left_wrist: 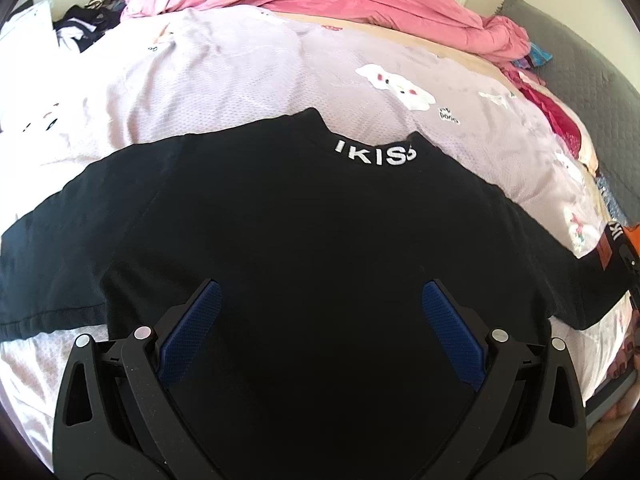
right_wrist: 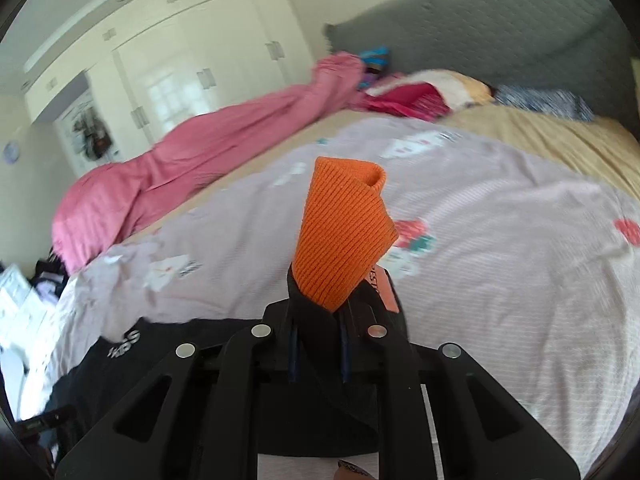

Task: Fold small clothes
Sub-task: 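Lift the cuff with the right tool and carry the sleeve across the shirt body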

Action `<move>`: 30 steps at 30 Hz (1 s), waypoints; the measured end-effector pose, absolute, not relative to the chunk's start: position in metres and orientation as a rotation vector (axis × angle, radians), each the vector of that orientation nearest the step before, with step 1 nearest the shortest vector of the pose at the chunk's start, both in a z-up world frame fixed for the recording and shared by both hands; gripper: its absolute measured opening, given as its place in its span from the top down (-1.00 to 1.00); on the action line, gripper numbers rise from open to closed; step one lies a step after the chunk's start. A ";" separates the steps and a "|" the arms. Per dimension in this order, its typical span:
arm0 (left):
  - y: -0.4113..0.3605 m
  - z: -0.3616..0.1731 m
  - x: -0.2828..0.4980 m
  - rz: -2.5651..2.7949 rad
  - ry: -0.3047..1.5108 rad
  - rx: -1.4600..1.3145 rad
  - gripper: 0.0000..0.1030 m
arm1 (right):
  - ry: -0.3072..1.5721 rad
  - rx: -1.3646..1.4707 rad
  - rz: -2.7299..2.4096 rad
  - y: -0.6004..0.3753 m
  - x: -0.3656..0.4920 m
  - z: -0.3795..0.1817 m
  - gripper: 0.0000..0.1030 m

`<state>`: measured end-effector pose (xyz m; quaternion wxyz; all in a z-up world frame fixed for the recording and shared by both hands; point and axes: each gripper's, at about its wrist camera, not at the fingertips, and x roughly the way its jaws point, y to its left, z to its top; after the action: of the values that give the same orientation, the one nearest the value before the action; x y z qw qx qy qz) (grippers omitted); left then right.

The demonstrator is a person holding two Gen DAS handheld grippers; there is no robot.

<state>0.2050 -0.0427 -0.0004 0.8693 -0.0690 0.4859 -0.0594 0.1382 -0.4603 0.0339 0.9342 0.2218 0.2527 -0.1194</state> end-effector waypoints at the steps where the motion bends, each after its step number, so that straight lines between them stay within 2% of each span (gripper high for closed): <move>1: -0.040 0.000 0.205 -0.123 1.016 -0.152 -0.84 | 0.508 0.426 -0.221 -0.448 0.141 0.040 0.73; 12: -0.005 0.006 0.199 -0.087 1.003 -0.228 -0.84 | 0.492 0.327 0.048 -0.338 0.172 0.073 0.74; 30: 0.069 0.013 0.190 -0.079 0.992 -0.409 -0.84 | 0.594 0.279 0.307 -0.203 0.207 0.065 0.73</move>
<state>0.1896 0.0690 0.0127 0.8587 -0.1946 0.4725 -0.0376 0.2075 -0.2027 0.0649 0.9351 0.1367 0.2905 0.1501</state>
